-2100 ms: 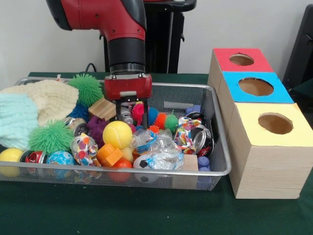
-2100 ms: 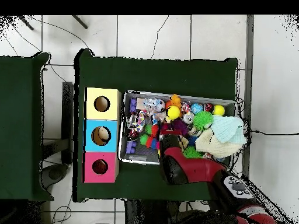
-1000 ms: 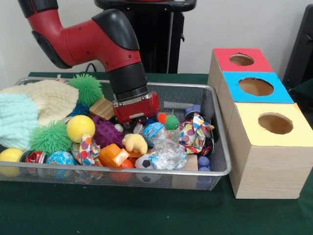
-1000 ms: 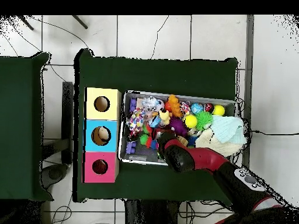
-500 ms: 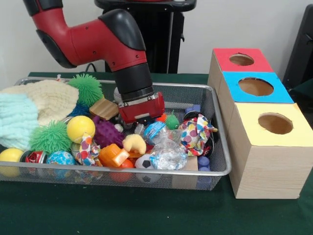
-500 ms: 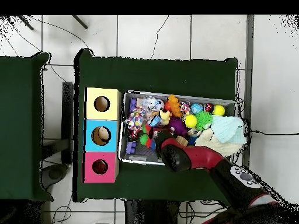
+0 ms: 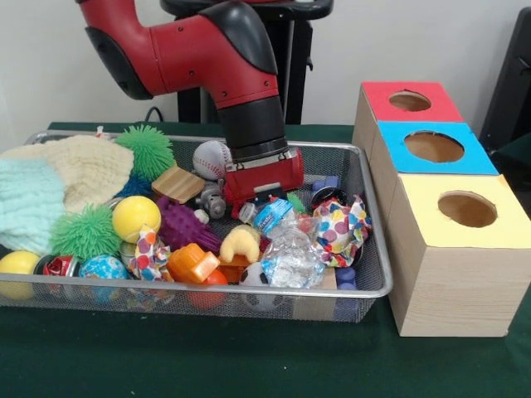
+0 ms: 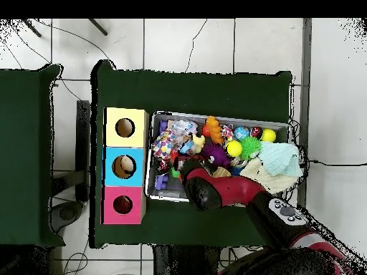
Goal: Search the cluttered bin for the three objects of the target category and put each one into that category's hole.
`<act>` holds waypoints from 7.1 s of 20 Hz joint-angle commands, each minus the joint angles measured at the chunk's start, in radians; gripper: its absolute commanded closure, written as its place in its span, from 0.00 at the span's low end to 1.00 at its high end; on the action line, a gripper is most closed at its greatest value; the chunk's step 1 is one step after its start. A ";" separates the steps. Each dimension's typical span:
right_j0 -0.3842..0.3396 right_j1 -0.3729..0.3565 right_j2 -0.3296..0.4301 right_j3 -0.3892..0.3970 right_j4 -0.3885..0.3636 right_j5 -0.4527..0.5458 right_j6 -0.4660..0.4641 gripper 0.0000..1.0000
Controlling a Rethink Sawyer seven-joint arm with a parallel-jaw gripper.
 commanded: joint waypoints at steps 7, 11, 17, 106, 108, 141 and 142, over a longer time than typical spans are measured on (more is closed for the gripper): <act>-0.041 -0.154 0.058 0.151 0.086 0.129 0.138 1.00; -0.058 -0.174 0.081 0.166 0.105 0.162 0.121 1.00; -0.063 -0.185 0.069 0.175 0.105 0.094 0.141 0.00; 0.000 -0.148 -0.028 -0.091 0.124 0.253 0.026 0.00; -0.011 -0.175 -0.018 -0.066 0.128 0.263 0.026 0.00; -0.124 -0.042 0.154 -0.082 0.098 0.395 -0.098 0.00; -0.136 -0.037 0.167 -0.078 0.099 0.401 -0.103 0.00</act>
